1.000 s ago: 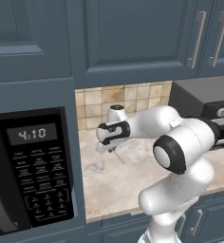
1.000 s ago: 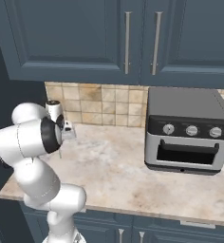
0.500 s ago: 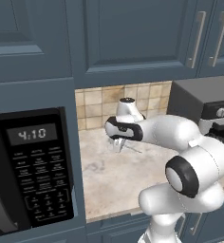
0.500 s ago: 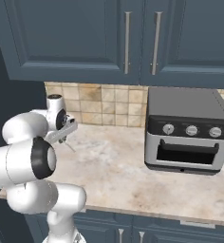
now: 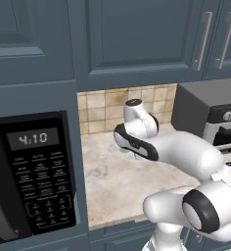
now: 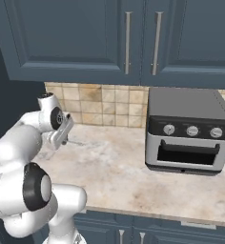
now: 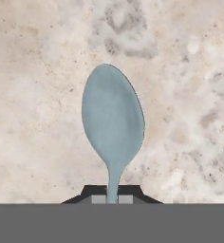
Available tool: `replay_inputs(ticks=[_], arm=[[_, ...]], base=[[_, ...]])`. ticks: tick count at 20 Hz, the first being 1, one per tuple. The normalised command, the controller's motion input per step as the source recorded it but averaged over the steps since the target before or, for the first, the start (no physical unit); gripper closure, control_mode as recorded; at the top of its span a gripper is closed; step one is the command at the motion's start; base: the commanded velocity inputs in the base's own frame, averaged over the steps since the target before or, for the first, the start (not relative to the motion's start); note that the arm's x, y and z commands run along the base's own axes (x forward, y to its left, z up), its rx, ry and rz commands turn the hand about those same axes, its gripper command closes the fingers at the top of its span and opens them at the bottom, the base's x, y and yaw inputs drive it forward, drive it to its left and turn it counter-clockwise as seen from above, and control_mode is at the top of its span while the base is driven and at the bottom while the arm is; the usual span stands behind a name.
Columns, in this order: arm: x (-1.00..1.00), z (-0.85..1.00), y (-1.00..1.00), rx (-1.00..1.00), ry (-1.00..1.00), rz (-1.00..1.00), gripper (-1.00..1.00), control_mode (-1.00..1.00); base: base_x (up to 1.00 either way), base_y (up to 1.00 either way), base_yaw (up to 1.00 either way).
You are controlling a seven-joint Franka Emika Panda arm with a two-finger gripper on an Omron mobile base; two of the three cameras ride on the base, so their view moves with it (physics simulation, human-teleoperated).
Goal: Organize the utensils by type. Pick up the wooden spoons from the counter and place them in the open cabinet. Then pick up the metallic utensils from the counter and place them in the open drawer.
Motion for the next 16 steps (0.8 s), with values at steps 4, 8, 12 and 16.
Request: replay_inputs(ticks=[4, 8, 12, 16], arm=[[-0.47, 0.28, -0.3, -0.06, -0.01, 0.41, 1.0, -1.0], [-0.59, 0.25, -0.14, 0.0, 0.0, 0.08, 1.0, -1.0], [-0.44, 0.27, -0.01, 0.04, 0.0, 0.0, 1.0, -1.0], [-0.33, 0.18, 0.0, 0.01, 0.0, 0.0, 1.0, -1.0]], base=[[0.0, 0.0, 0.0], [0.0, 0.0, 0.0], [0.0, 0.0, 0.0], [0.0, 0.0, 0.0]])
